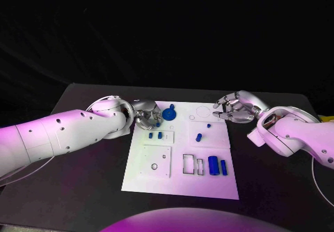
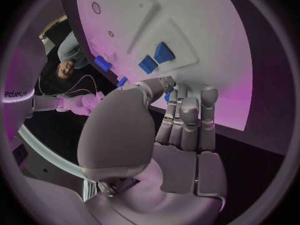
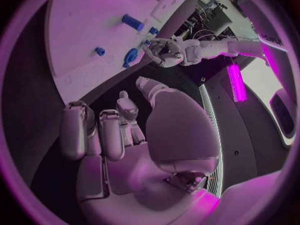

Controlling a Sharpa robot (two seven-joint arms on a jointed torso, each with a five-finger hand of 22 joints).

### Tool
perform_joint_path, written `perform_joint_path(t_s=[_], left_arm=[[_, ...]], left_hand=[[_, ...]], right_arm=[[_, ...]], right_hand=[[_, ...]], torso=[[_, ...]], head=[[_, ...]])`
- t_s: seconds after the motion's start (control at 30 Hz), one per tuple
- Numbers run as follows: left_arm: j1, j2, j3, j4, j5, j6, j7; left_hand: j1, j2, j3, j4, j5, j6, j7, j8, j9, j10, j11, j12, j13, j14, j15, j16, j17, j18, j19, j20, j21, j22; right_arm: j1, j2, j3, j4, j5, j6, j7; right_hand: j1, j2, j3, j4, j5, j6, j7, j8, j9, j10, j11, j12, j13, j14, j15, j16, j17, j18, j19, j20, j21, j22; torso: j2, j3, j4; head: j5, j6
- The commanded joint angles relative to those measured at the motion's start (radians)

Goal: Assemble the parts on the task board

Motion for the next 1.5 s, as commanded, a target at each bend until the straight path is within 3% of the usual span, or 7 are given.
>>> perform_joint_path(t_s=[0.03, 0.17, 0.33, 0.4, 0.5, 0.73, 1.5], left_arm=[[0.0, -0.001, 0.0, 0.002, 0.004, -0.002, 0.004], [0.0, -0.007, 0.0, 0.004, 0.004, -0.003, -0.001], [0.0, -0.022, 0.001, 0.005, 0.039, -0.026, -0.003], [0.0, -0.034, 0.002, 0.008, 0.093, -0.044, 0.0], [0.001, -0.061, 0.011, 0.016, 0.209, -0.07, 0.011], [0.008, -0.124, 0.026, 0.043, 0.432, -0.108, 0.044], [0.015, -0.226, 0.038, 0.148, 0.948, -0.174, 0.241]], left_hand=[[-0.006, -0.002, -0.001, -0.003, 0.002, -0.003, 0.0, -0.008, -0.002, -0.023, 0.005, -0.006, -0.001, -0.021, 0.004, -0.012, -0.03, 0.01, -0.018, 0.003, -0.013, -0.015], [-0.006, -0.001, -0.017, -0.011, 0.003, -0.004, -0.003, -0.018, -0.008, -0.103, 0.024, -0.018, -0.01, -0.06, 0.021, -0.029, -0.096, 0.017, -0.054, 0.019, -0.042, -0.046], [0.012, 0.007, -0.055, -0.016, 0.005, -0.051, 0.006, -0.051, -0.024, -0.176, 0.039, -0.028, -0.027, -0.091, 0.033, -0.042, -0.156, 0.024, -0.082, 0.032, -0.067, -0.075], [0.026, 0.014, -0.072, -0.016, 0.007, -0.071, 0.011, -0.062, -0.029, -0.194, 0.042, -0.021, -0.033, -0.101, 0.036, -0.047, -0.184, 0.026, -0.088, 0.035, -0.075, -0.085], [0.034, 0.017, -0.083, -0.014, 0.007, -0.077, 0.013, -0.065, -0.031, -0.205, 0.044, -0.015, -0.036, -0.125, 0.037, -0.066, -0.23, 0.029, -0.098, 0.036, -0.085, -0.097], [0.02, 0.024, -0.146, 0.028, 0.005, -0.066, 0.03, -0.06, -0.032, -0.2, 0.039, 0.029, -0.039, -0.152, 0.034, -0.095, -0.308, 0.031, -0.108, 0.037, -0.118, -0.122], [0.059, 0.043, -0.256, 0.091, 0.011, -0.049, 0.045, -0.055, -0.036, -0.191, 0.029, 0.102, -0.037, -0.158, 0.028, -0.08, -0.353, 0.031, -0.09, 0.032, -0.156, -0.151]], right_arm=[[-0.001, 0.0, 0.0, -0.001, -0.01, 0.002, 0.002], [-0.001, 0.0, 0.0, -0.005, -0.012, 0.008, 0.0], [-0.001, 0.0, 0.0, -0.013, -0.034, 0.018, 0.003], [-0.001, -0.001, 0.0, -0.018, -0.067, 0.025, 0.004], [0.0, 0.0, 0.0, -0.025, -0.175, 0.049, 0.001], [0.0, 0.008, 0.0, -0.025, -0.532, 0.124, -0.049], [-0.022, 0.071, 0.001, 0.013, -0.968, 0.134, -0.261]], right_hand=[[-0.002, 0.005, 0.0, 0.004, 0.007, -0.005, 0.001, 0.001, 0.002, -0.005, -0.001, -0.008, -0.003, 0.049, -0.006, -0.005, 0.033, 0.018, -0.008, 0.002, -0.008, 0.095], [0.0, 0.003, 0.0, 0.004, 0.006, -0.009, 0.002, 0.001, 0.001, -0.039, -0.001, -0.042, -0.042, 0.043, -0.006, -0.019, 0.009, 0.023, -0.021, 0.001, -0.03, 0.081], [0.029, -0.001, 0.037, 0.003, -0.015, -0.006, 0.002, 0.008, 0.002, -0.254, 0.0, -0.373, -0.354, 0.004, -0.008, -0.104, -0.109, 0.05, -0.092, -0.001, -0.161, -0.003], [0.058, -0.004, 0.083, -0.006, -0.081, 0.007, 0.003, 0.012, 0.002, -0.309, 0.008, -0.545, -0.478, -0.01, -0.002, -0.14, -0.155, 0.057, -0.114, 0.003, -0.206, -0.031], [0.086, -0.016, 0.142, -0.035, -0.163, 0.033, 0.008, 0.004, -0.009, -0.25, 0.017, -0.764, -0.693, -0.002, 0.012, -0.151, -0.162, 0.058, -0.102, 0.009, -0.217, -0.034], [0.089, -0.02, 0.164, -0.066, -0.175, 0.081, -0.012, -0.016, -0.031, -0.171, 0.01, -0.877, -0.833, 0.009, -0.001, -0.15, -0.153, 0.053, -0.08, 0.005, -0.203, -0.019], [0.061, -0.043, 0.171, -0.058, -0.15, 0.154, -0.02, -0.038, -0.052, -0.016, -0.009, -0.943, -0.891, 0.035, -0.017, -0.096, -0.075, 0.017, 0.01, -0.011, -0.041, 0.093]], torso=[[0.0, 0.0, 0.0002], [0.0, -0.0005, 0.0001], [-0.001, -0.0009, -0.0003], [-0.001, -0.0003, -0.0005], [-0.002, -0.0003, -0.0001], [-0.004, 0.0003, 0.003], [-0.003, -0.0034, 0.0076]], head=[[0.0, 0.0], [0.0, 0.001], [0.0, 0.002], [-0.001, 0.003], [-0.008, 0.005], [-0.041, 0.01], [-0.052, 0.013]])
